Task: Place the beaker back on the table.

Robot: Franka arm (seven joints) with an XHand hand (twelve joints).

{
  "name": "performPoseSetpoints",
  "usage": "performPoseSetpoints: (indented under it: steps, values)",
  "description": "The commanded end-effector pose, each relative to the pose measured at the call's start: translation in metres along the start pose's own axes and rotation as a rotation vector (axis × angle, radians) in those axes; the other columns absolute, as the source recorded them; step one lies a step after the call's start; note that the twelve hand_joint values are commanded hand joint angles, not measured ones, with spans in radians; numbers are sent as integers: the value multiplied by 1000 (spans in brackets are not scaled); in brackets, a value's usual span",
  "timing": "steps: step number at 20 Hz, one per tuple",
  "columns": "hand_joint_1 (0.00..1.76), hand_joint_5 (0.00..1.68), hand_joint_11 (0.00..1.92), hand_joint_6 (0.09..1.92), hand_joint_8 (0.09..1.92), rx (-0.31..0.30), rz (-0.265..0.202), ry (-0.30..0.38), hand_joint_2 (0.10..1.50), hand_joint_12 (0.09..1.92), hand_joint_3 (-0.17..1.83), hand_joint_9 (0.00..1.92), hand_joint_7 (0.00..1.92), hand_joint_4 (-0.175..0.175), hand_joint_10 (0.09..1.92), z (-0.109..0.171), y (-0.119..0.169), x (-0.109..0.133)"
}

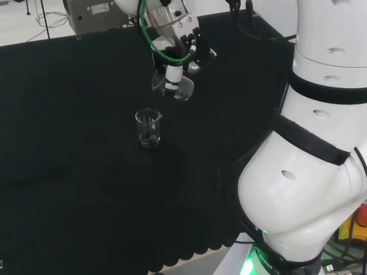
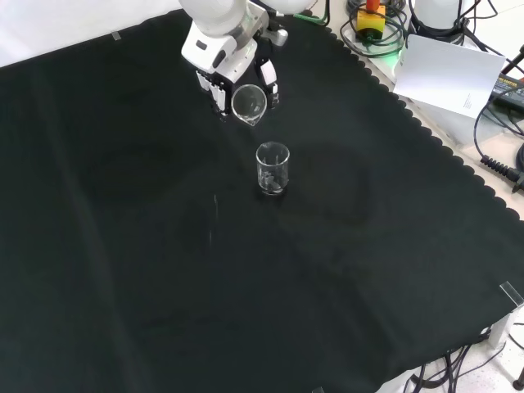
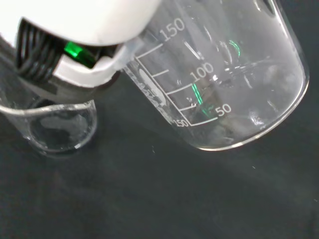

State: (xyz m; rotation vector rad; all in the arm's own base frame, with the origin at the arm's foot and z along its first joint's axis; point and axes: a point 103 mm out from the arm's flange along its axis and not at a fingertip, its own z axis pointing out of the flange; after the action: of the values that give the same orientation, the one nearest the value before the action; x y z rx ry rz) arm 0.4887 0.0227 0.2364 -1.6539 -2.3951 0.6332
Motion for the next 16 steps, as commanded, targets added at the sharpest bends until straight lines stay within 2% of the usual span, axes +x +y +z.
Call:
performPoseSetpoints:
  steps: [1,9,16]
  values:
    - [1315,1394,1296,327,87,-87,-54,120,756,719,385,1628,1568,-175,87,2,8,-10]
    - [1315,1393,1289,328,87,-219,-94,258,758,722,380,1623,1567,-175,87,13,35,-21]
    - [1315,1392,1284,329,87,-276,-130,368,763,725,372,1616,1566,-175,87,34,72,-25]
